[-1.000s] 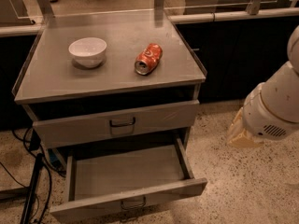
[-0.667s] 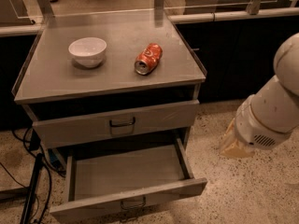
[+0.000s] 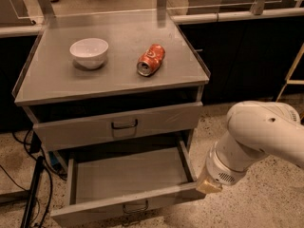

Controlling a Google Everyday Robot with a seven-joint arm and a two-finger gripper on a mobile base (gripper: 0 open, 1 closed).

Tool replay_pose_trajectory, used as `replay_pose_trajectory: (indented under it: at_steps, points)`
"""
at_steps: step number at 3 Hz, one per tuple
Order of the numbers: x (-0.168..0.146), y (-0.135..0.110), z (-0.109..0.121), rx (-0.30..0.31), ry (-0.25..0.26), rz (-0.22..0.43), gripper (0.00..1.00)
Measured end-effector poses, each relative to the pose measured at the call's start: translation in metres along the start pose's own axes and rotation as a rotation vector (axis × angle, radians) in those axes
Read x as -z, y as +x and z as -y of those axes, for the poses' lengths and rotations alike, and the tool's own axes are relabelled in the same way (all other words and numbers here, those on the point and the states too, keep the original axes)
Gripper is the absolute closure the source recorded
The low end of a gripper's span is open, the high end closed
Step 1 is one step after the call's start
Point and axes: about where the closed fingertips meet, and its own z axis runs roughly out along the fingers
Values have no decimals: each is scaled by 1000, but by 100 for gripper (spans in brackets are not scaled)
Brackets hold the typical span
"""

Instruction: Close middle drawer

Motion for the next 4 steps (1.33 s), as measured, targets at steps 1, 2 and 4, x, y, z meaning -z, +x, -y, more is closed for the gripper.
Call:
replay_pose_trajectory:
  at_steps: [1, 2, 4]
  points:
    - [0, 0, 0, 0, 0, 0, 100]
    - [-21, 5, -2, -3, -3, -28, 100]
    - [-96, 33, 3, -92, -42, -87, 100]
